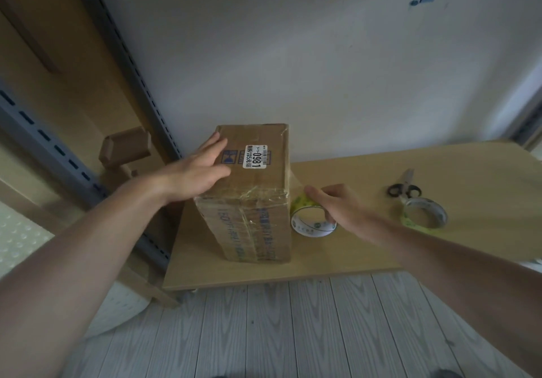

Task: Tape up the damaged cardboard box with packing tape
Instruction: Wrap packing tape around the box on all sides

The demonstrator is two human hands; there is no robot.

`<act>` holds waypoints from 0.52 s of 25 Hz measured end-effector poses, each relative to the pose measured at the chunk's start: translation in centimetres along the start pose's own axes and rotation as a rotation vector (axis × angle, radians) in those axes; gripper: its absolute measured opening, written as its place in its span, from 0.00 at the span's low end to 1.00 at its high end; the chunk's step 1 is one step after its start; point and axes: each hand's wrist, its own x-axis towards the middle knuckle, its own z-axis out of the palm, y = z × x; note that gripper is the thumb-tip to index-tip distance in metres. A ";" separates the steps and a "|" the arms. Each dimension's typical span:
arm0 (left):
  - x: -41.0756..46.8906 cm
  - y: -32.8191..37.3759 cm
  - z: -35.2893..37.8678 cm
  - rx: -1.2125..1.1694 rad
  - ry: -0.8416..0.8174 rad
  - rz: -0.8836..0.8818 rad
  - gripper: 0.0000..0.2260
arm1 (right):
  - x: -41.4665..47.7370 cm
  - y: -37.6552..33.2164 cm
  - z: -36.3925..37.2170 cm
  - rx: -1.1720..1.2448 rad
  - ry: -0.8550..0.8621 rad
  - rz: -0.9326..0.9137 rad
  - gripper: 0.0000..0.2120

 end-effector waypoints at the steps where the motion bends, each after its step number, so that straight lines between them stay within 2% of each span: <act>1: 0.0 1.6 -0.3 0.108 -0.017 -0.089 0.41 | 0.0 -0.1 -0.2 0.005 -0.015 -0.014 0.34; 3: 0.3 5.3 1.1 0.202 -0.017 -0.214 0.56 | 0.1 -0.2 -0.3 0.015 -0.029 -0.032 0.34; 4: 0.7 6.9 2.6 0.246 0.004 -0.246 0.57 | 0.1 -0.2 -0.4 0.026 -0.023 -0.023 0.32; 6: 1.8 8.9 5.2 0.291 0.112 -0.294 0.53 | 0.3 -0.1 -0.7 0.056 -0.007 0.007 0.30; 9: 2.9 8.5 5.6 0.262 0.250 -0.269 0.51 | 0.7 -0.3 -1.4 0.115 0.024 0.024 0.31; 11: 3.5 7.1 4.7 0.093 0.288 -0.222 0.54 | 0.1 -1.2 -1.9 0.113 0.089 -0.055 0.26; 13: 3.5 6.0 3.6 -0.235 0.334 -0.138 0.54 | -0.3 -2.7 -3.2 0.197 0.171 -0.122 0.27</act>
